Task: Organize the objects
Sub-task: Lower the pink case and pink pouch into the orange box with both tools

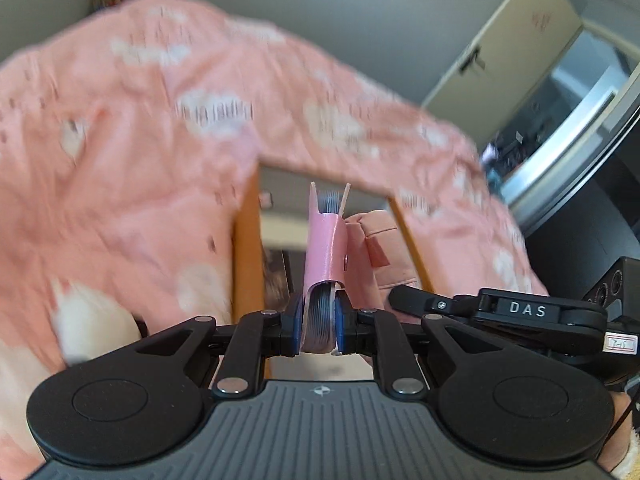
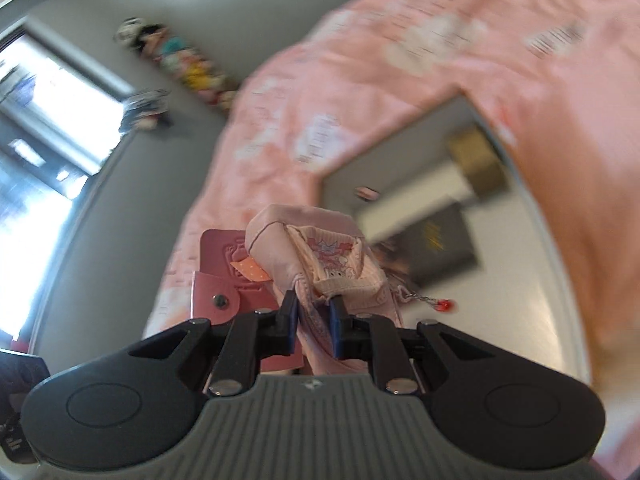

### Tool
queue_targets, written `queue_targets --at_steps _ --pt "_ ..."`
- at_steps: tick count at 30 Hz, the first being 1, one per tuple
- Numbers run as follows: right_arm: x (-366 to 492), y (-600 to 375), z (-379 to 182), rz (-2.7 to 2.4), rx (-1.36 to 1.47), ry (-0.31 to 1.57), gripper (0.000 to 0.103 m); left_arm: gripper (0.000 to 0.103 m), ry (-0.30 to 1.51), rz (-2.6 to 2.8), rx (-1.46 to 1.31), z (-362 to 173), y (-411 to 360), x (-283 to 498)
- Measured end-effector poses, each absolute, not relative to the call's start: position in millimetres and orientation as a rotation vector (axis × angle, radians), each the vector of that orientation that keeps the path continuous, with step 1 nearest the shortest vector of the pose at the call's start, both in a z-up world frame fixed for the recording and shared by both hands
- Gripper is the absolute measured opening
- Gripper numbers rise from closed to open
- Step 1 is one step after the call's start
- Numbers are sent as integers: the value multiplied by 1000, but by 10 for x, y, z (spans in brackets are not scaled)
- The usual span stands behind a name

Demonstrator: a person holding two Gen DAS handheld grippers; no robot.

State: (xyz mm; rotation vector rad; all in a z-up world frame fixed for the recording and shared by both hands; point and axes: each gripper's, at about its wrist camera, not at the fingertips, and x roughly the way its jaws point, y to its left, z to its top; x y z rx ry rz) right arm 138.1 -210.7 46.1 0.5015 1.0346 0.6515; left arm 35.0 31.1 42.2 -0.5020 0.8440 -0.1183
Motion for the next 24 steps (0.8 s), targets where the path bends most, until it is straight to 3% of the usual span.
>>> queue_targets --at_steps 7,18,24 --pt "1383 -2288 -75 576 642 1207 17 17 983 -80 -518 56 156 436" --pt "1399 -2130 -189 571 596 1273 17 18 1120 -49 -396 -112 -39 578" --pt "1464 -1908 -288 574 496 1335 17 26 1152 -64 -357 -156 -80 601"
